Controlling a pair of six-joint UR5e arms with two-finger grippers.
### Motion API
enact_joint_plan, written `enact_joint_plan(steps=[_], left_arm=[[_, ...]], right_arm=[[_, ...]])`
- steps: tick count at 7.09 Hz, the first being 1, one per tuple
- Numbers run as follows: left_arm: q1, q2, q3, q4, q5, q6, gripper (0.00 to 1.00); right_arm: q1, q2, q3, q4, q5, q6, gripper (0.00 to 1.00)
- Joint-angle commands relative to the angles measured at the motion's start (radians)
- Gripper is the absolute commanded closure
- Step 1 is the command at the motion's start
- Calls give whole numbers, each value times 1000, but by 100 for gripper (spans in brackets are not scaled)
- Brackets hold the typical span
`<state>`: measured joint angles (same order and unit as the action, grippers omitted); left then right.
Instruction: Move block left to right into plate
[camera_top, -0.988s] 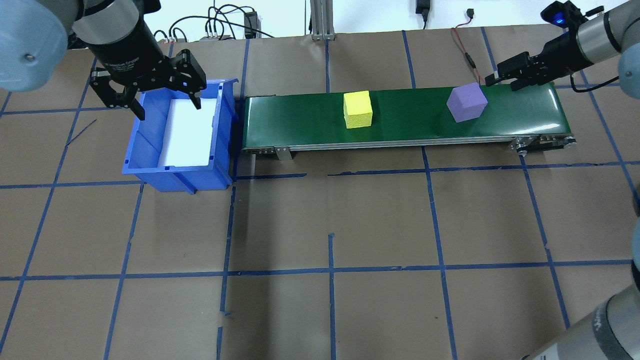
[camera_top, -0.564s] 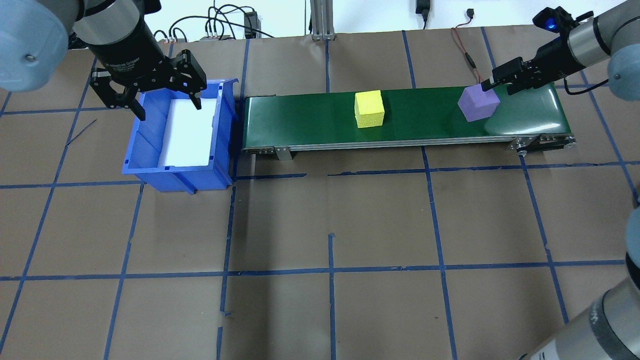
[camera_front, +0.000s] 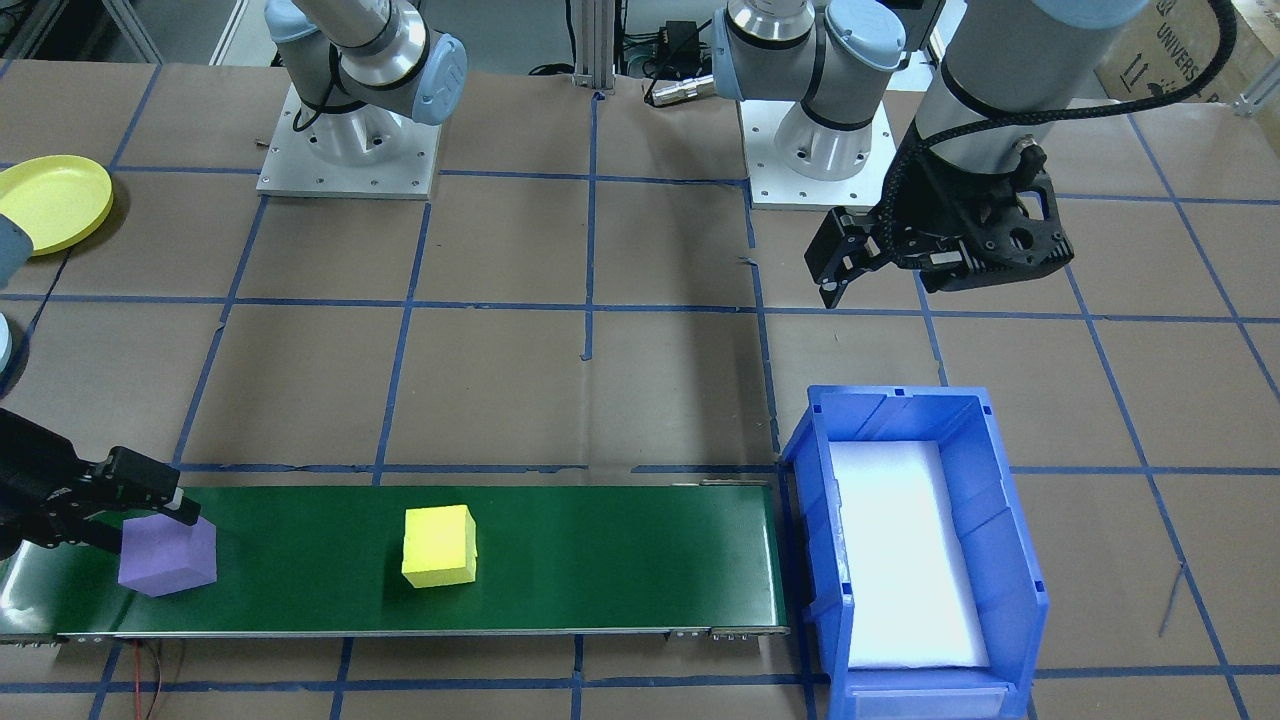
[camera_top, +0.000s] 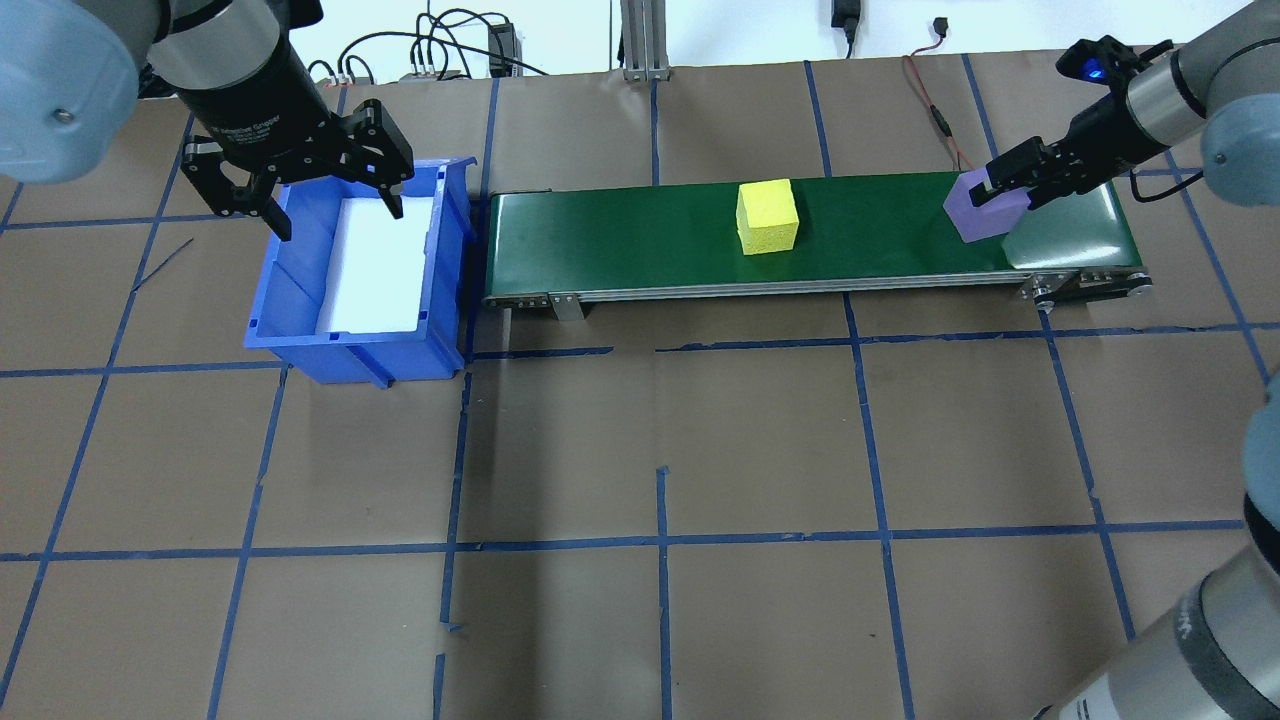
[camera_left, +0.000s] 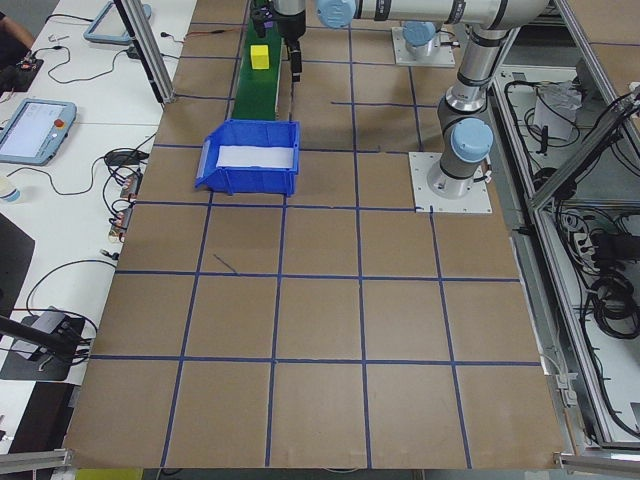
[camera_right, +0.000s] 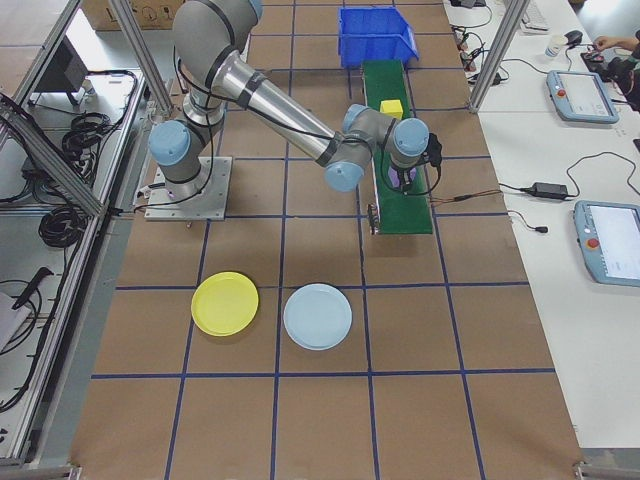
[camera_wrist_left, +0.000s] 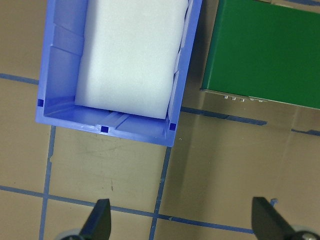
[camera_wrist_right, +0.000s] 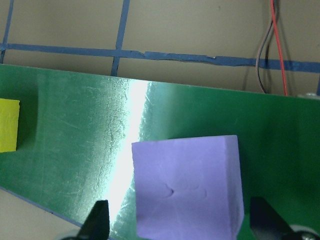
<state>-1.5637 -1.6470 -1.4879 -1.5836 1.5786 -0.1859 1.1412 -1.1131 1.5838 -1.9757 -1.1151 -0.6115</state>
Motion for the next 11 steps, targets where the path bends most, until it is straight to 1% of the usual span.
enact_joint_plan(steps=[1,2,3,4,5,6,7,8,9,10,11], left_arm=[[-1,-2,3,7,-3,0,0],[-1,-1,0,5,-5,0,0],[-1,-1,0,5,0,2,0],[-1,-1,0,5,1,5,0],[-1,-1,0,5,1,5,0],[1,-1,0,5,1,6,0],[1,-1,-2,5,3,6,0],[2,-1,0,5,3,6,0],[2,-1,-2,5,3,6,0],[2,-1,-2,5,3,8,0],[2,1,0,5,3,6,0]], right_arm=[[0,28,-4,-8,-5,2,0],[-1,42,-7,-38,-88,13,0],[-1,32,-10,-38,-150,82,34],[-3,30,-11,-41,-193,84,64],[-3,23,-46,-43,-250,84,74],[-4,0,-77,-45,-329,85,77],[-33,-23,-67,-70,-415,102,79],[-134,-61,-41,-57,-445,89,80],[-243,-103,14,-54,-442,56,79],[-332,-128,42,-52,-445,-12,79],[-445,-132,54,-51,-434,-175,78]])
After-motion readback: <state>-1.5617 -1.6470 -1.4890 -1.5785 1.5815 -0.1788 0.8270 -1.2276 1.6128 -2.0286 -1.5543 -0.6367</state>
